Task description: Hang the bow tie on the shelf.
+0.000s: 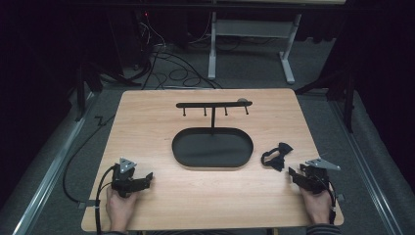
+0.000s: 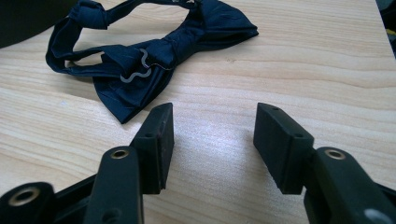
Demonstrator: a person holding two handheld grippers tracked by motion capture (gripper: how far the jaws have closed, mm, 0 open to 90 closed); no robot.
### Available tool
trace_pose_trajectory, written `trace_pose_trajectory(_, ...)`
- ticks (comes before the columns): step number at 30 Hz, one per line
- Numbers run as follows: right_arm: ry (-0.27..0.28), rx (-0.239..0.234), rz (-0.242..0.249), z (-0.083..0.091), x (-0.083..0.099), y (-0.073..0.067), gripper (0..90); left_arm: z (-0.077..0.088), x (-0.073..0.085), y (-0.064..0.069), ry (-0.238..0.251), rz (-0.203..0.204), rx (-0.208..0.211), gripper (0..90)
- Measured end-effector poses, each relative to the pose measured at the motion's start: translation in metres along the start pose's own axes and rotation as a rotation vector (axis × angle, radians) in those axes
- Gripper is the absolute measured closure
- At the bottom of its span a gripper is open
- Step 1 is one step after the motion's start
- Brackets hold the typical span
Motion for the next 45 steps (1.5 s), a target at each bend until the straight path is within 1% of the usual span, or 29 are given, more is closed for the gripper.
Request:
trace_pose_trajectory(2,0.005,-0.007,-0.012,0.001,0.001,0.000,51.5,0.000,0.000,0.000,0.000,0.000,0.000,15.3)
trace_pose_trajectory(5,0.007,-0.015,-0.014,0.002,0.001,0.000,52.4,0.000,0.000,0.000,0.000,0.000,0.000,15.3)
trace_pose_trajectory(10,0.022,-0.018,-0.032,0.005,0.001,-0.002,54.7,0.000,0.000,0.000,0.000,0.000,0.000,15.3)
trace_pose_trajectory(13,0.020,-0.018,-0.057,0.007,-0.002,-0.003,56.5,0.000,0.000,0.000,0.000,0.000,0.000,15.3)
trace_pose_trajectory(18,0.022,-0.032,-0.060,0.010,-0.010,-0.004,57.6,0.000,0.000,0.000,0.000,0.001,0.000,15.4)
trace_pose_trajectory(22,0.020,-0.040,-0.066,0.010,-0.018,-0.007,58.0,0.000,0.000,0.000,0.000,0.000,0.000,15.4)
trace_pose_trajectory(26,0.011,-0.045,-0.063,0.006,-0.028,-0.011,58.2,0.000,0.000,0.000,0.000,0.000,0.000,15.4)
trace_pose_trajectory(27,0.007,-0.044,-0.055,0.005,-0.031,-0.011,58.4,0.000,0.000,0.000,0.000,0.001,0.000,15.4)
trace_pose_trajectory(33,-0.021,-0.047,-0.066,-0.002,-0.047,-0.017,58.9,0.000,0.000,0.000,0.001,0.001,0.000,15.4)
trace_pose_trajectory(36,-0.033,-0.050,-0.063,-0.007,-0.052,-0.018,58.8,0.000,0.000,0.000,0.000,0.001,0.000,15.4)
trace_pose_trajectory(40,-0.052,-0.047,-0.074,-0.013,-0.056,-0.017,58.8,0.000,0.000,0.000,0.000,0.001,0.000,15.4)
trace_pose_trajectory(45,-0.075,-0.041,-0.100,-0.021,-0.060,-0.016,58.8,0.000,0.000,0.000,0.000,0.001,0.000,15.4)
Point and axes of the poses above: each handheld gripper's, and its own axes: z roughly backward along the jaws, x roughly out of its underside, y roughly to its right, the point moved 3 cm from there along -z, roughly forward along the jaws, and after that the axes turned 10 degrees about -x, right-handed, at the moved point
